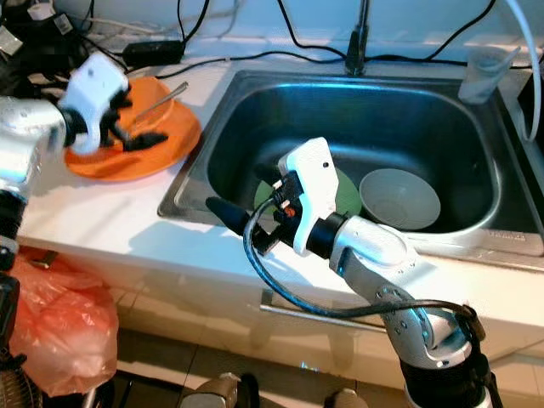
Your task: Kitchen organization
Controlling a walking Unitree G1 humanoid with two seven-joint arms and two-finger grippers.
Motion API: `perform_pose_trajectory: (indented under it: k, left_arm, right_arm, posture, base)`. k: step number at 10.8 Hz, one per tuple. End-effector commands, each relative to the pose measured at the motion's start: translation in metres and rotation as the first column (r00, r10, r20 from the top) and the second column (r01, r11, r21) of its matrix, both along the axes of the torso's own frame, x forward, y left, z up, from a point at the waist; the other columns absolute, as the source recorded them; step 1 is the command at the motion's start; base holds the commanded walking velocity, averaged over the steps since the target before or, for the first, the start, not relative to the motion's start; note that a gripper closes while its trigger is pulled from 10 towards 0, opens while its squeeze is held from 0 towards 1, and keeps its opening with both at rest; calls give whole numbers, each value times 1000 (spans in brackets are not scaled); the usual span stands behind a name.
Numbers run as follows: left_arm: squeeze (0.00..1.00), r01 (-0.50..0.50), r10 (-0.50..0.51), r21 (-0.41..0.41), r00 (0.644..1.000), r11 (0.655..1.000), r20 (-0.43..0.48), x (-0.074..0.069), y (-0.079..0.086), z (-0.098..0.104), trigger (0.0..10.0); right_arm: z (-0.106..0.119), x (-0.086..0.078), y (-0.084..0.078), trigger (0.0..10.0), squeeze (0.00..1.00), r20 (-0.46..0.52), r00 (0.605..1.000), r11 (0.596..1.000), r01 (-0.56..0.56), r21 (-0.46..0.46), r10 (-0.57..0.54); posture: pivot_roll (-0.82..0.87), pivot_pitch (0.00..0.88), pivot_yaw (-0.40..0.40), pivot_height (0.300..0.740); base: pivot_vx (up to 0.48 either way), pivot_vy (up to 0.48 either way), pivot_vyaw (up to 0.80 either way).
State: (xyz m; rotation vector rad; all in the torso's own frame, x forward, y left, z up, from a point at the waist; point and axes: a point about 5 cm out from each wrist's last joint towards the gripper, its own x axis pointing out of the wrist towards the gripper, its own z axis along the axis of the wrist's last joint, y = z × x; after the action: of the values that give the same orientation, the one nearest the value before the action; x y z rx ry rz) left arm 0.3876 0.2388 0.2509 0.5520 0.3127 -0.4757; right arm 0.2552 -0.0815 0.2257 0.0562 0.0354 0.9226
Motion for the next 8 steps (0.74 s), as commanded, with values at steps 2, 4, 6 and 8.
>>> perform_pose_trajectory:
  k: [2, 4, 6, 8]
  left_arm:
    - [0, -32, 32, -18, 999, 999, -15, 3, 4, -8, 10000]
    - [0, -79, 79, -8, 997, 997, -23, 6, 9, -20, 10000]
    - [0, -67, 67, -6, 997, 998, -39, 8, 8, -23, 10000]
    - [0, -10, 10, 3, 997, 1000, -73, 6, 5, -23, 10000]
  right_arm:
    - [2, -2, 3, 10000, 0, 13, 1000, 1000, -15, -5, 15]
    - [2, -4, 2, 10000, 0, 10, 1000, 1000, -11, -5, 11]
    - [1, -5, 1, 10000, 0, 6, 1000, 1000, -4, -6, 4]
    - [1, -5, 0, 10000, 0, 4, 1000, 1000, 0, -7, 0]
  posture:
    - [-28, 99, 107, 740]
    - [-36, 104, 109, 740]
    - [-45, 109, 112, 740]
    - [-43, 110, 112, 740]
  base:
    - [0, 0, 0]
    - [0, 0, 0]
    - [0, 0, 0]
    - [0, 0, 0]
